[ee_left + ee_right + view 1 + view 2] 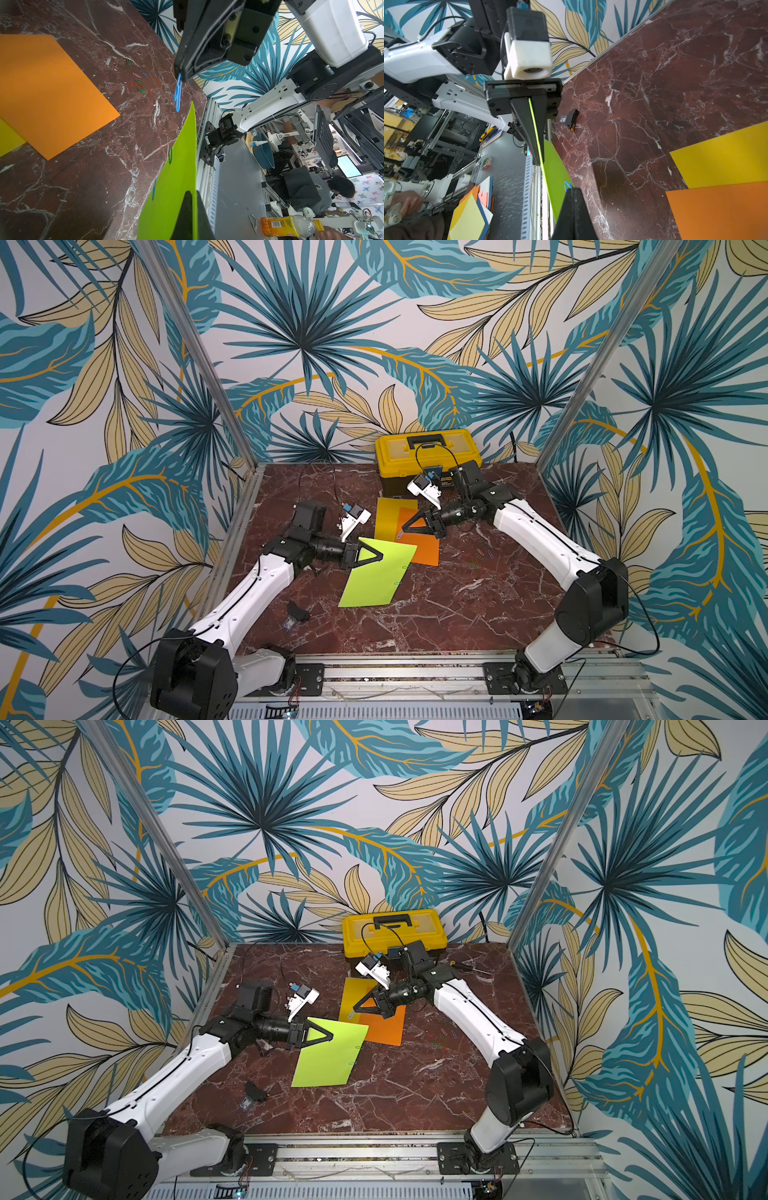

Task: Unclip the paperclips from the documents
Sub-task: Remove the paper clip from the document, then place the paper clip at the center of the board.

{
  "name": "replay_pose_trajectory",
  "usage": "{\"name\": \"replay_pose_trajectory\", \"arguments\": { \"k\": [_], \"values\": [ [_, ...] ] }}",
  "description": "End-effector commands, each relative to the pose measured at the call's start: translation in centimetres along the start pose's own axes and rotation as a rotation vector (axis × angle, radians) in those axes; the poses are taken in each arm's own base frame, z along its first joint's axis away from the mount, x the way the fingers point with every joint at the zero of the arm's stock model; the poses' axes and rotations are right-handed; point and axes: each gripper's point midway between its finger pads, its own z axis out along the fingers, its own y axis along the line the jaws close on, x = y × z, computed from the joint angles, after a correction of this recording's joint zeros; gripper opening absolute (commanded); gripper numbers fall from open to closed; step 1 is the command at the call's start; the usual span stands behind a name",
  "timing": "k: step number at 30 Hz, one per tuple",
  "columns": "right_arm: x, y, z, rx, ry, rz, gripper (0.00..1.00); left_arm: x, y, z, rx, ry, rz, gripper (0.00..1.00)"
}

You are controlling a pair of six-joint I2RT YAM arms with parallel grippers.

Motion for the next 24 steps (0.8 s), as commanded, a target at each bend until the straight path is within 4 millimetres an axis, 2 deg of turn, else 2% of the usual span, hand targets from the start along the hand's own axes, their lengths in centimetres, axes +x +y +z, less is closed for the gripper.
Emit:
{"name": "replay_pose_trajectory", "arguments": {
  "k": [1,3,5,8,11,15,20,24],
  "values": [
    [-0.4,-0.6,-1.0,0.047,-0.042,0.015,0.00,0.3,-0.1,0.0,-0.002,0.005,0.015,0.00],
    [-0.2,-1.5,-1.4,0.081,-0.054,0.038,0.00,0.3,-0.1,0.0,-0.002,0.004,0.016,0.00],
    [0.2,-3.1,-1.9,0.156,-0.071,0.080,0.00,0.2,-0.1,0.0,-0.004,0.002,0.017,0.00],
    [1.0,-6.7,-3.5,0.293,-0.125,0.197,0.00,0.1,-0.2,0.0,-0.004,0.001,0.019,0.00],
    [2.9,-10.3,-5.6,0.408,-0.189,0.363,0.00,0.0,-0.3,-0.1,-0.002,0.000,0.023,0.00],
    [7.1,-14.3,-8.8,0.581,-0.239,0.558,0.00,-0.1,-0.4,-0.1,-0.002,-0.001,0.026,0.00],
    [12.7,-17.1,-11.3,0.734,-0.238,0.765,0.00,-0.1,-0.4,-0.1,0.000,-0.001,0.026,0.00],
    [15.7,-18.7,-12.7,0.798,-0.252,0.881,0.00,-0.2,-0.4,-0.1,0.001,-0.001,0.027,0.00]
  ]
}}
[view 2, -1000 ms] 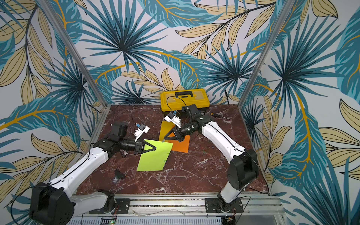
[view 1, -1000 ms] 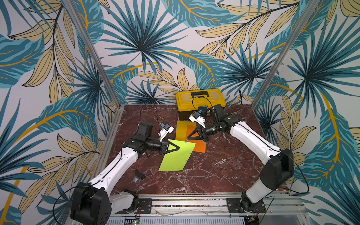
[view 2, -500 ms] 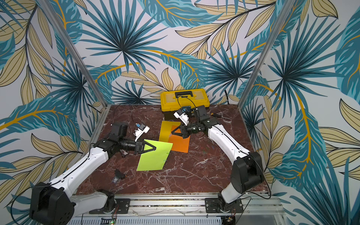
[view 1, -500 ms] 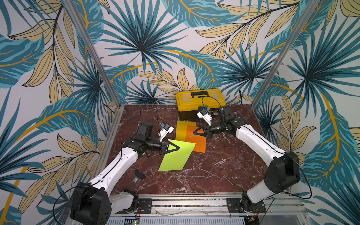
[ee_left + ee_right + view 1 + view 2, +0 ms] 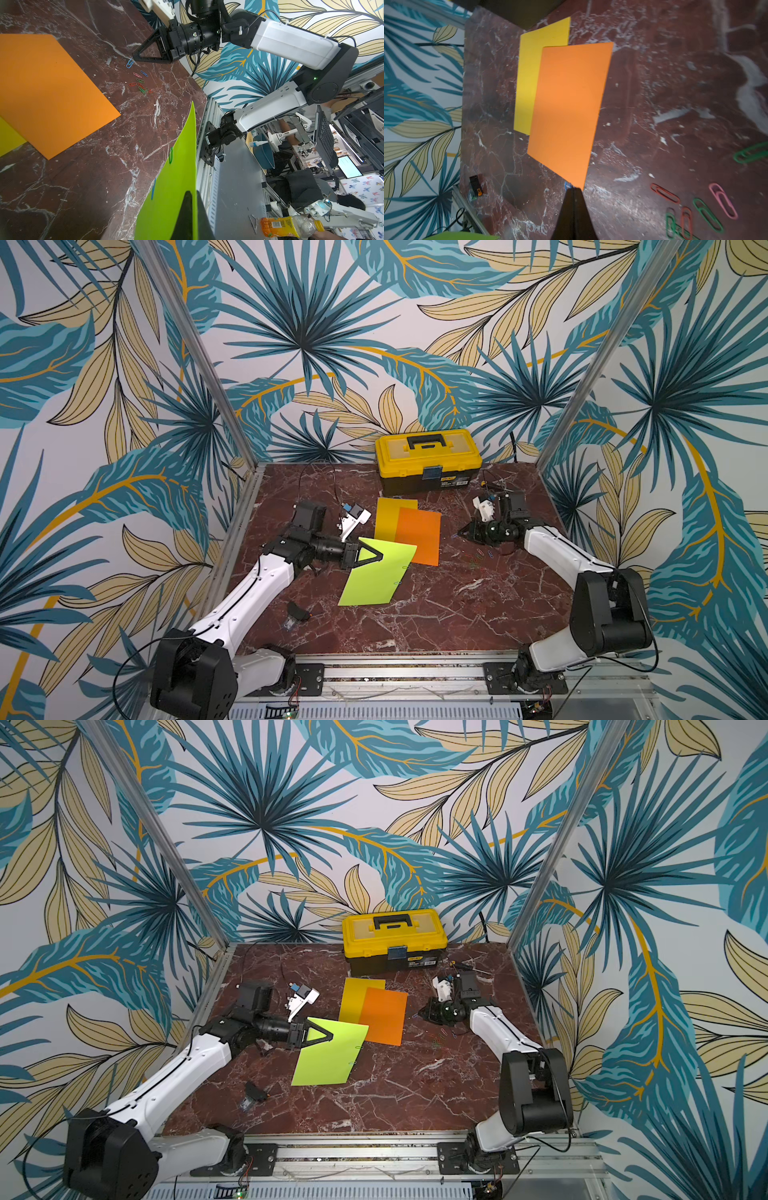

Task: Unclip the paperclips from the documents
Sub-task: Place the paper clip at the center of the board.

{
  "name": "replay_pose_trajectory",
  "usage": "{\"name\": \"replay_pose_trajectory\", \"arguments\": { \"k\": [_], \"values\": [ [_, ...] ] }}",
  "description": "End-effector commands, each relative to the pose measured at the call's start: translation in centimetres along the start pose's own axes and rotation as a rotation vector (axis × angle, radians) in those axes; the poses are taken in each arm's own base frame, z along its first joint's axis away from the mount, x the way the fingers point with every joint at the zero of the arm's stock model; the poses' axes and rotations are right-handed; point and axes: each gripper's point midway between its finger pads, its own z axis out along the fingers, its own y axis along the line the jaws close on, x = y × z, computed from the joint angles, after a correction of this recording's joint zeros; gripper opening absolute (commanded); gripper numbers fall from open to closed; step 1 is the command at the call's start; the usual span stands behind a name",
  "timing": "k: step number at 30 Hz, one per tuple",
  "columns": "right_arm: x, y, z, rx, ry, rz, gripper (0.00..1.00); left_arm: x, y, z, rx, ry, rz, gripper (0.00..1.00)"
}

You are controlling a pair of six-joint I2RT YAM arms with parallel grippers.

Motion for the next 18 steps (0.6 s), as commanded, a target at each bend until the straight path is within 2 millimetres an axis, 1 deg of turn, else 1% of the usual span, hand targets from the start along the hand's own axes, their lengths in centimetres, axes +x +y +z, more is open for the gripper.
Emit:
{"name": "replay_pose_trajectory", "arguments": {
  "k": [1,5,9,13,18],
  "values": [
    [-0.3,-3.0,-0.1,0.099,-0.042,0.102,0.00,-0.2,-0.5,-0.1,0.004,-0.001,0.028,0.00],
    [-0.4,-5.2,0.5,0.157,-0.040,0.151,0.00,-0.4,-0.6,-0.1,0.004,-0.004,0.036,0.00],
    [-0.6,-6.6,1.2,0.194,-0.039,0.185,0.00,-0.6,-0.7,-0.2,0.002,-0.007,0.039,0.00],
    [-0.4,-7.7,1.9,0.219,-0.029,0.213,0.00,-0.7,-0.8,-0.2,-0.001,-0.009,0.042,0.00],
    [0.1,-8.6,2.5,0.243,-0.006,0.232,0.00,-0.7,-0.6,-0.3,-0.011,-0.012,0.042,0.00]
  ]
}}
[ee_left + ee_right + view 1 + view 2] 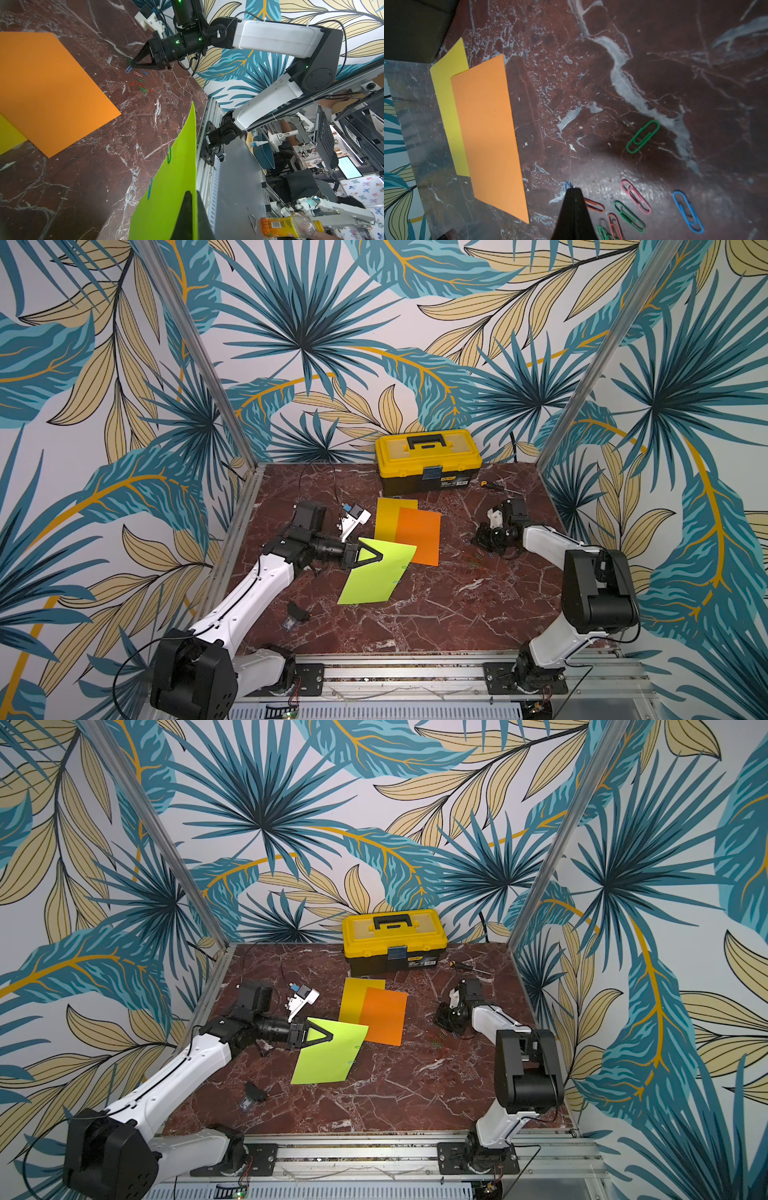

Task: Unclip the paperclips from the documents
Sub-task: Place the paper clip at the center of the board.

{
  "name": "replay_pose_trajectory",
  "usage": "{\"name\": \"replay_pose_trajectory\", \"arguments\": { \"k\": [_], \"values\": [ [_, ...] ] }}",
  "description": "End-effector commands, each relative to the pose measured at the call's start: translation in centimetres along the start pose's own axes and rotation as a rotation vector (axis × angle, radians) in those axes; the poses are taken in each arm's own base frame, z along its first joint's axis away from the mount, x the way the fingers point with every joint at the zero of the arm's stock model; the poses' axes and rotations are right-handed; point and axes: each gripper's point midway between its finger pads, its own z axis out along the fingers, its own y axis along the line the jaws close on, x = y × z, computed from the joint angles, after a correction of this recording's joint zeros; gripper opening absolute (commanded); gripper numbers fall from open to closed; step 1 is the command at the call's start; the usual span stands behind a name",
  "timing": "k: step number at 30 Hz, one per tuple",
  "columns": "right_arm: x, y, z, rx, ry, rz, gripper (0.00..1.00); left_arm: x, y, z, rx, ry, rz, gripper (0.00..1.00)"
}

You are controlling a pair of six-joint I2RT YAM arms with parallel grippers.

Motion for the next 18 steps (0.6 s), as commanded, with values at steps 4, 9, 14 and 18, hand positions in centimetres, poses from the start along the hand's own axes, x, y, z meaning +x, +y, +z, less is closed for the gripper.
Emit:
{"name": "replay_pose_trajectory", "arguments": {
  "k": [4,9,14,18],
  "values": [
    [0.0,-1.3,0.5,0.052,0.006,0.019,0.01,-0.7,-0.6,-0.3,-0.011,-0.013,0.046,0.00],
    [0.5,-1.8,0.6,0.076,0.023,0.017,0.05,-0.7,-0.5,-0.3,-0.013,-0.015,0.046,0.00],
    [0.8,-2.2,0.4,0.095,0.031,0.012,0.11,-0.9,-0.4,-0.4,-0.016,-0.017,0.051,0.00],
    [0.9,-2.3,0.3,0.102,0.033,0.003,0.13,-0.9,-0.5,-0.4,-0.015,-0.017,0.051,0.00]
  ]
}}
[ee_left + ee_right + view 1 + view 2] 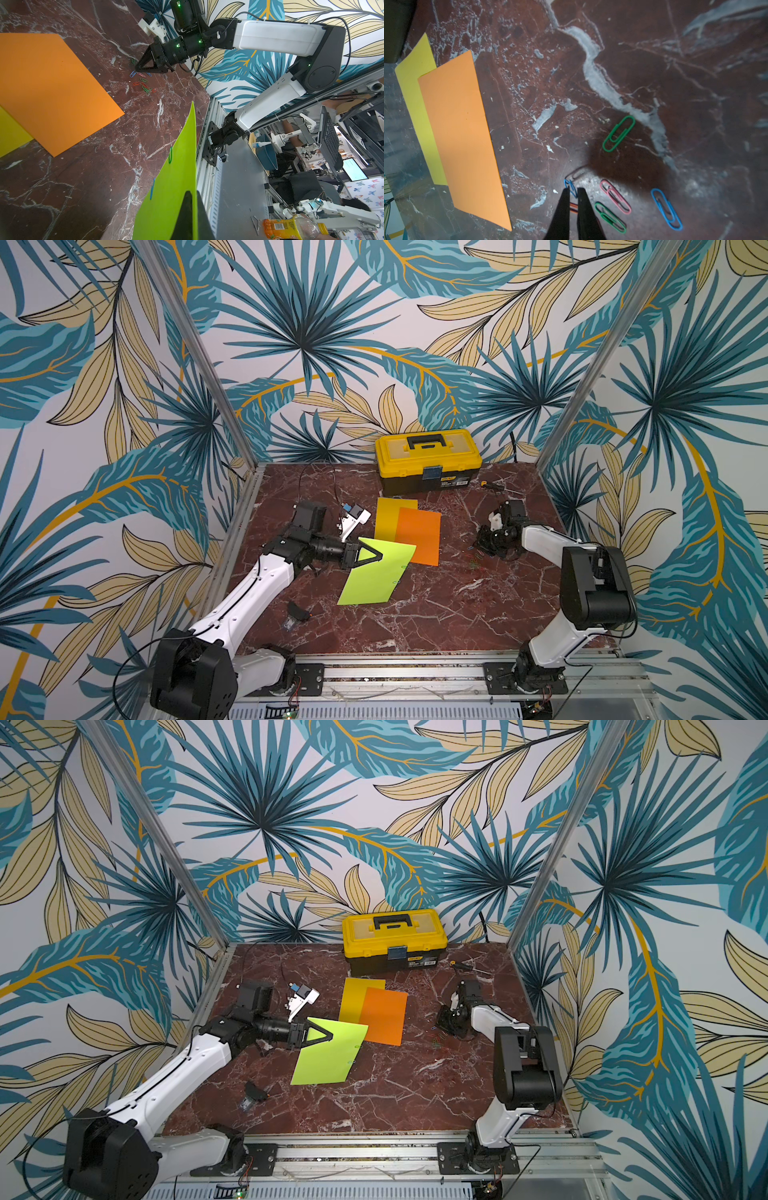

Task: Unclip the paperclips from the documents
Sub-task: Place the paper clip at the center of the board.

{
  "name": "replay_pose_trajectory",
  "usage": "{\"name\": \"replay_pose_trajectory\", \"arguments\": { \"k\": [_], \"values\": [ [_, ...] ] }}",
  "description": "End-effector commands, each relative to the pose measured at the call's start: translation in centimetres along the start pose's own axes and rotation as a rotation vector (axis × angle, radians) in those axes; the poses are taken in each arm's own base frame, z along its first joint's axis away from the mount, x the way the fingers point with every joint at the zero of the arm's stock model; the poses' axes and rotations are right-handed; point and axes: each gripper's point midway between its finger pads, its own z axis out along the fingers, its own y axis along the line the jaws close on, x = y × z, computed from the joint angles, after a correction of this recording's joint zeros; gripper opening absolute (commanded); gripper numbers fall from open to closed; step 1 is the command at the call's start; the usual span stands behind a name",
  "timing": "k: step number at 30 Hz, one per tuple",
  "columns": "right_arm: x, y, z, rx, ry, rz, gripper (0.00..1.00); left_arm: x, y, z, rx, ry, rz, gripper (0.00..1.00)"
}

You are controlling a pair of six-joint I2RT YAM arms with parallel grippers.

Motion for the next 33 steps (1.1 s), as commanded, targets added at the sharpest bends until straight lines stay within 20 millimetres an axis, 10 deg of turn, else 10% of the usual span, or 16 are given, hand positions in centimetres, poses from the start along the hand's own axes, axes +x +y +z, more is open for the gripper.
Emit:
{"name": "replay_pose_trajectory", "arguments": {
  "k": [1,21,33],
  "values": [
    [0.4,-0.7,-0.2,0.029,0.015,-0.008,0.14,-0.9,-0.7,-0.4,-0.001,-0.015,0.047,0.00],
    [0.8,2.5,-1.8,-0.108,0.047,-0.118,0.32,-1.3,-0.4,-0.4,-0.004,-0.018,0.051,0.00],
    [3.8,16.6,-8.5,-0.655,-0.096,-0.573,0.54,-4.7,-1.3,-1.7,0.034,-0.098,0.099,0.00]
  ]
}}
